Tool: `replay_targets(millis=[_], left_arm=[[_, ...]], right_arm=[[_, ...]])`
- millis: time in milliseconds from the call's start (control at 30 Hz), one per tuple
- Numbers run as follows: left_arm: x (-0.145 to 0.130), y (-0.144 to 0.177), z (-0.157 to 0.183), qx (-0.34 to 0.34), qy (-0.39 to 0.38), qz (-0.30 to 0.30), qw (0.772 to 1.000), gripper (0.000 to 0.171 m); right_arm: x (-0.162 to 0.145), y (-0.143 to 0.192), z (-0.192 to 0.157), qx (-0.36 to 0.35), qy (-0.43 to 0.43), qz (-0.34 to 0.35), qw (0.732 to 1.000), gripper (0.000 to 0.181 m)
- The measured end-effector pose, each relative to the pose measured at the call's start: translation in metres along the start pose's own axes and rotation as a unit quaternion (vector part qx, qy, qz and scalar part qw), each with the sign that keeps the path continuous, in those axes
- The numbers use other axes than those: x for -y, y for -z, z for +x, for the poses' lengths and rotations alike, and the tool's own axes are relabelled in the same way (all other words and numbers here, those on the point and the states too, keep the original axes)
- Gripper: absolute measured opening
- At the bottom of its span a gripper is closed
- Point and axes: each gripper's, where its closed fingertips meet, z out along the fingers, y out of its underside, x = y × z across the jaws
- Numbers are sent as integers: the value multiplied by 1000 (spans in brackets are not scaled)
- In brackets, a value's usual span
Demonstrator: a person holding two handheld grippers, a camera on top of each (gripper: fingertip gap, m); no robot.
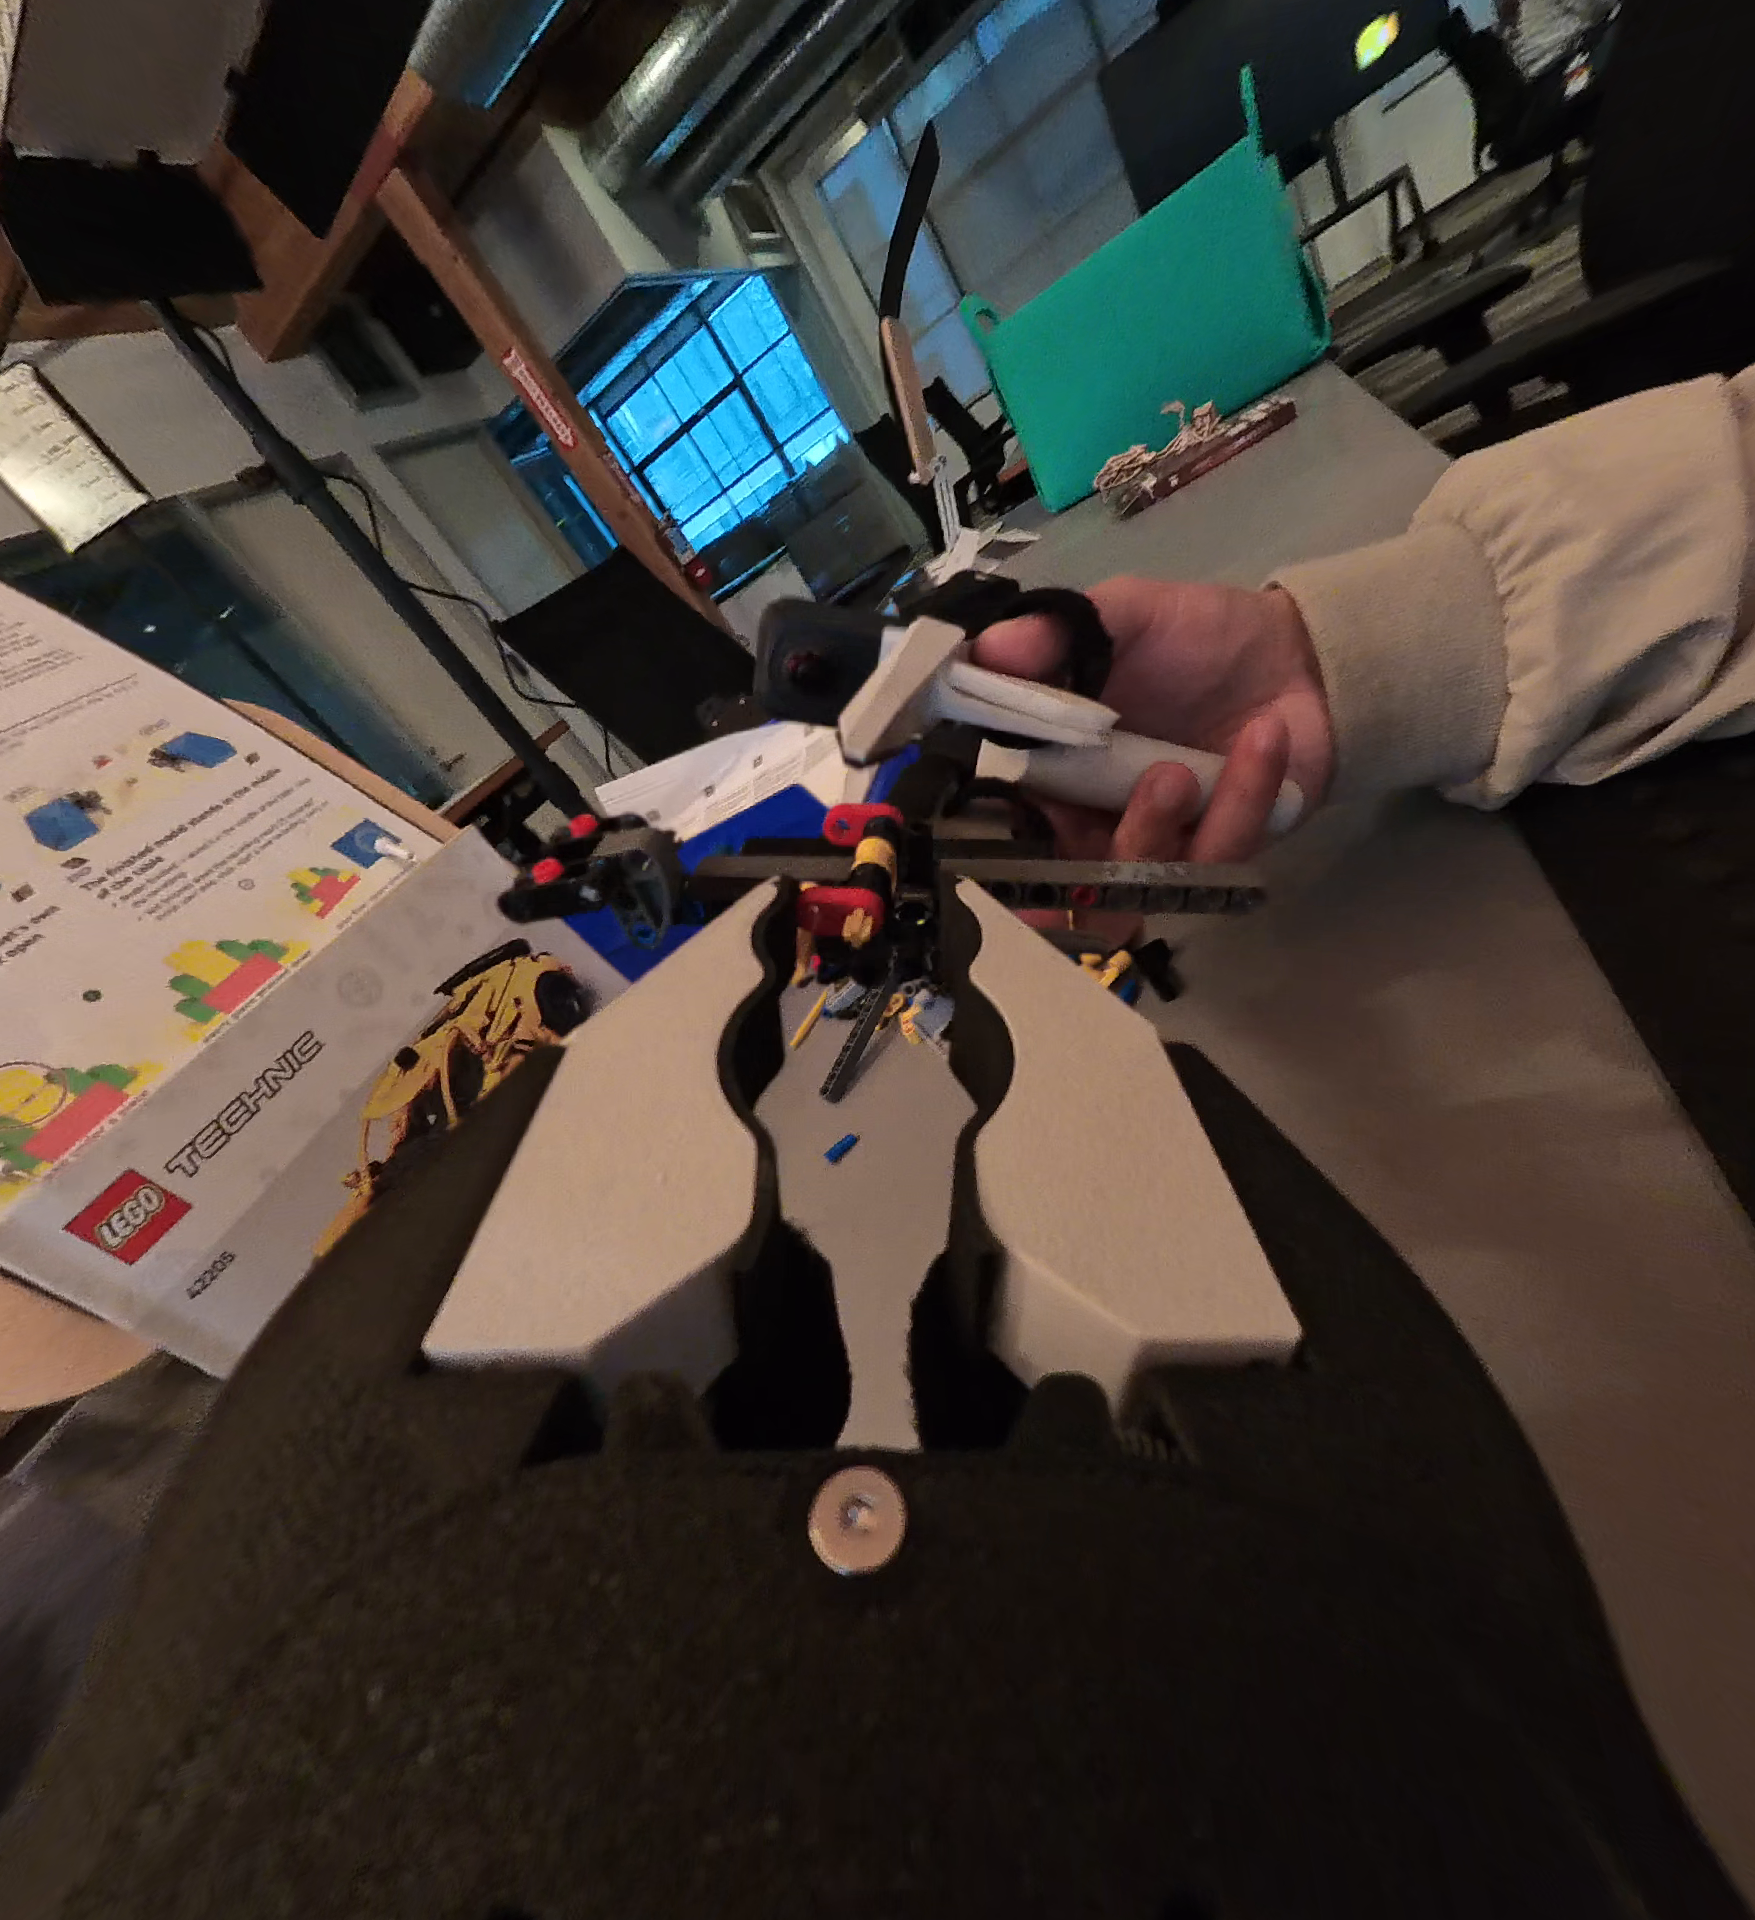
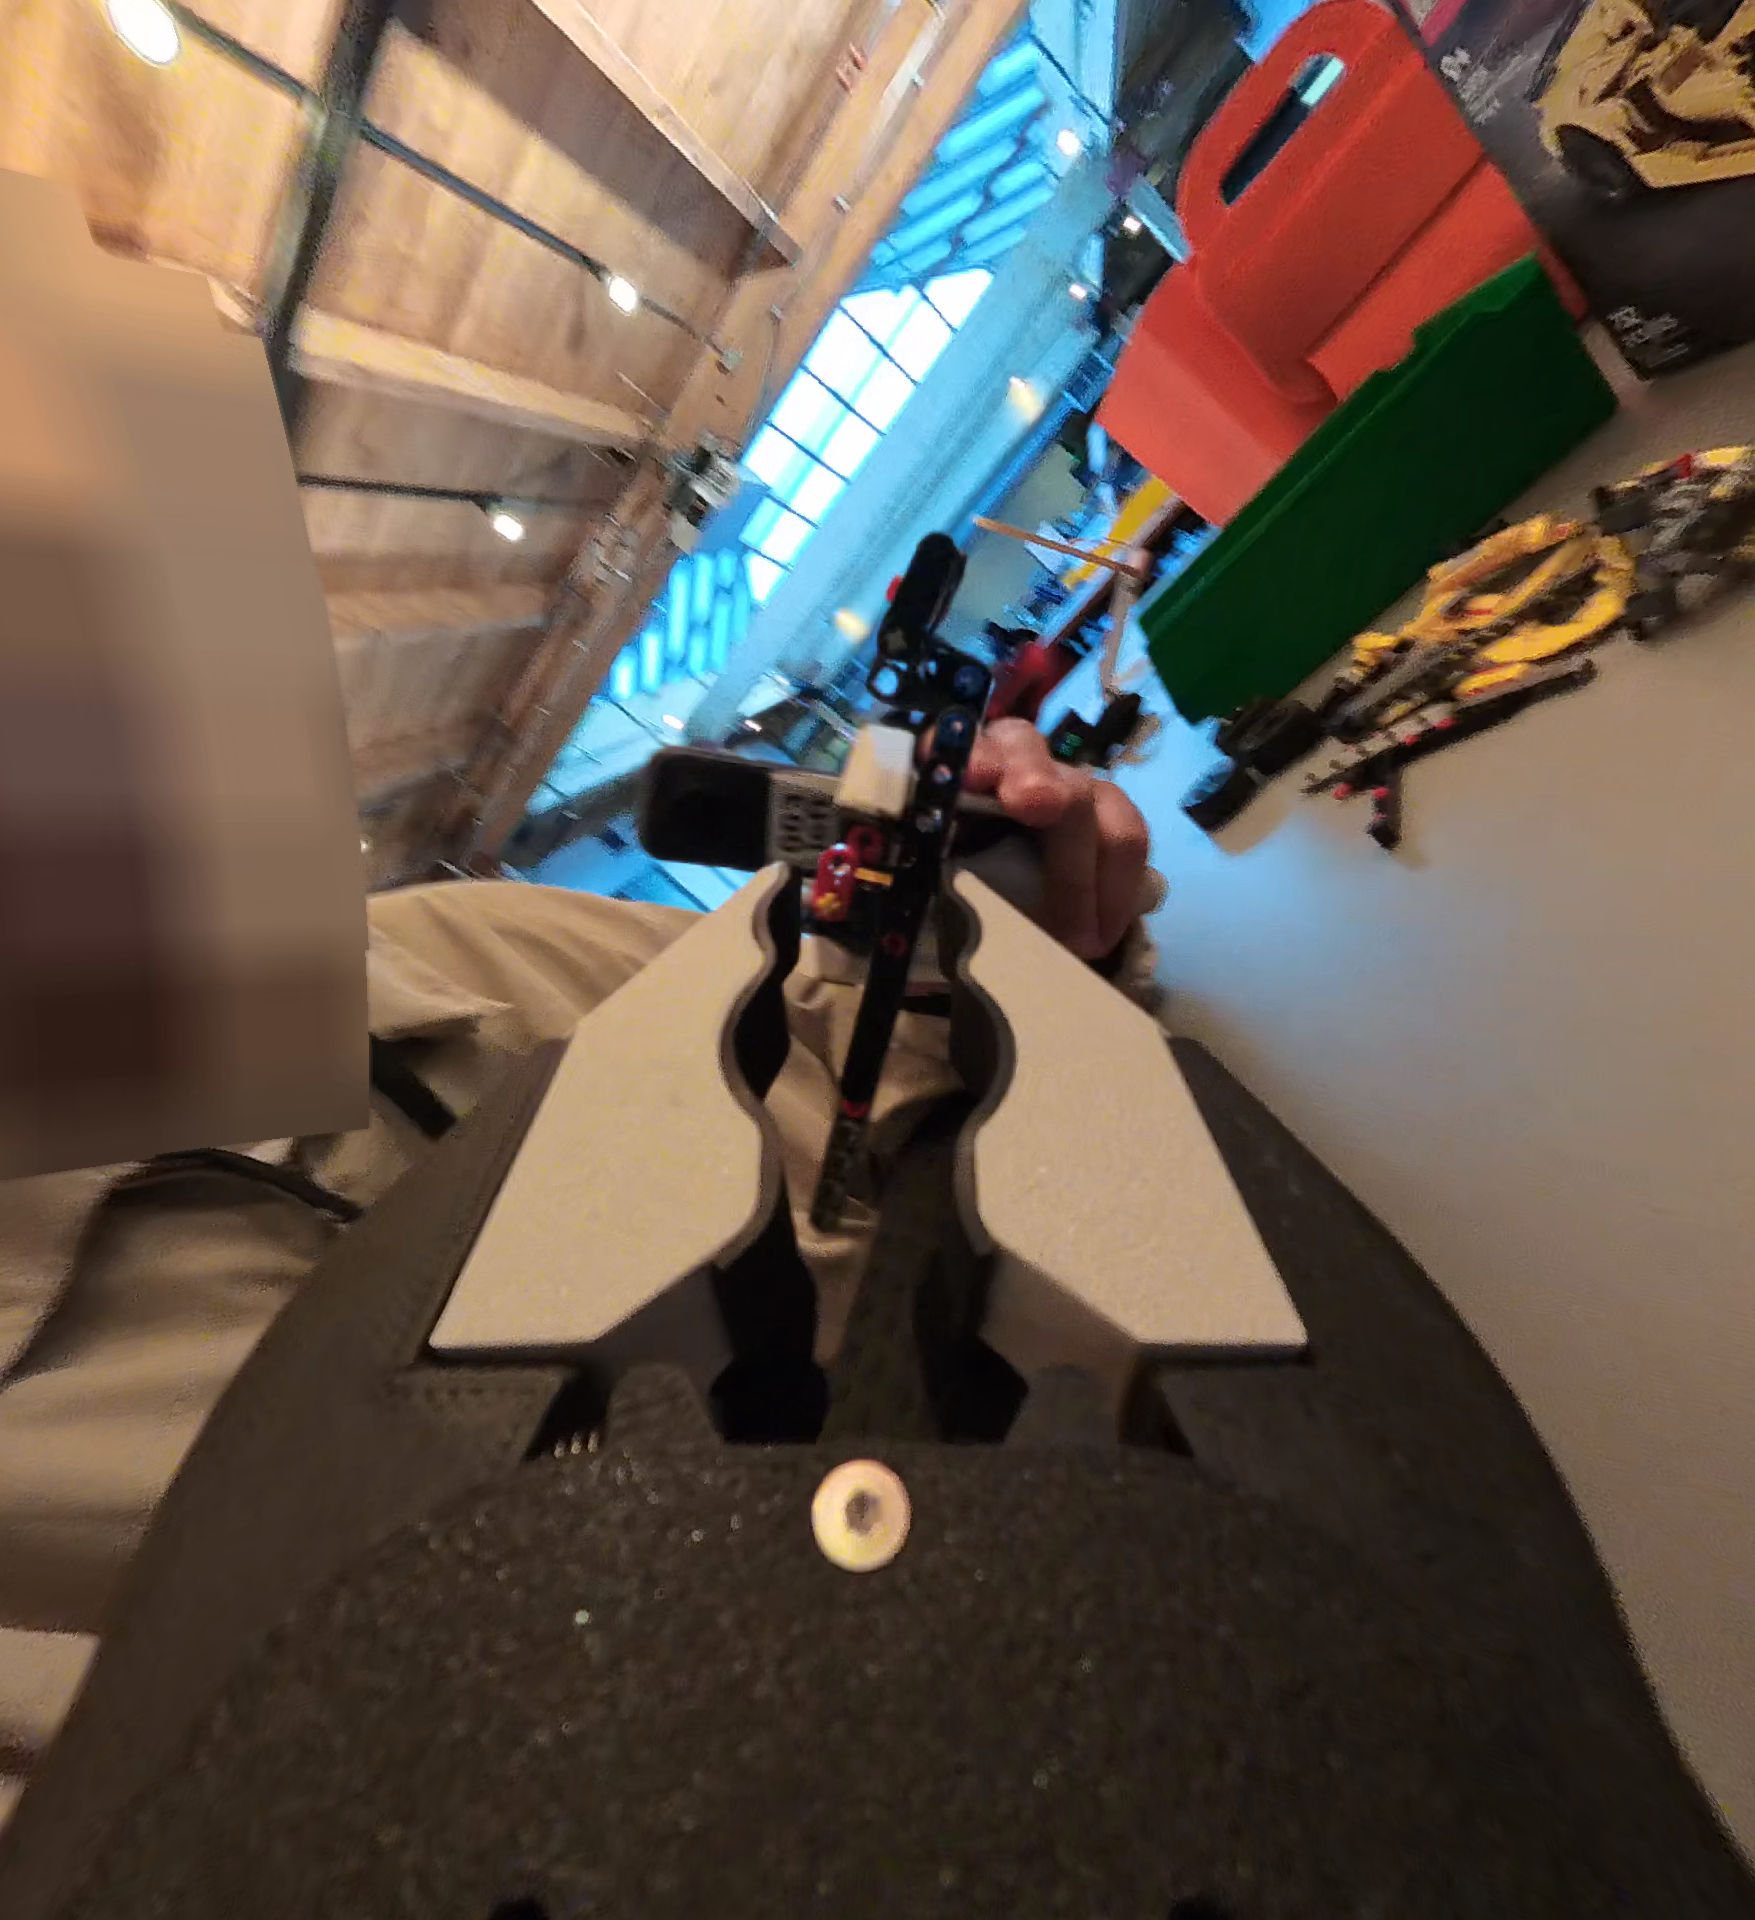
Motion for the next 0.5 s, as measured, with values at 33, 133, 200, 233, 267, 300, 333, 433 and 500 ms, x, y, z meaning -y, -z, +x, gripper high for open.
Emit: replay_targets(millis=[33,133,200,233,267,300,333,433,500], left_arm=[[0,-1,2,-3,0,-3,1000,26],[-2,-3,3,1,-3,-12,1000,26],[-11,-3,2,-1,25,-34,999,22],[-15,-2,0,-5,64,-45,997,26],[-14,-1,-1,-19,111,-44,993,34],[-10,1,-5,-35,169,-27,985,36],[-3,4,-10,-52,236,0,970,36],[-9,6,-33,-70,430,47,899,36],[-10,8,-35,-101,488,74,864,35]], right_arm=[[-4,-2,5,-26,19,-13,999,18],[-5,-3,14,-62,48,-21,997,8],[1,1,15,-79,80,-7,994,6],[6,5,18,-102,110,5,989,6],[11,9,18,-110,131,17,985,6],[15,10,12,-99,139,26,985,6],[15,11,9,-94,138,26,986,5],[10,5,15,-99,129,14,987,6],[4,-4,13,-87,126,5,988,6]])
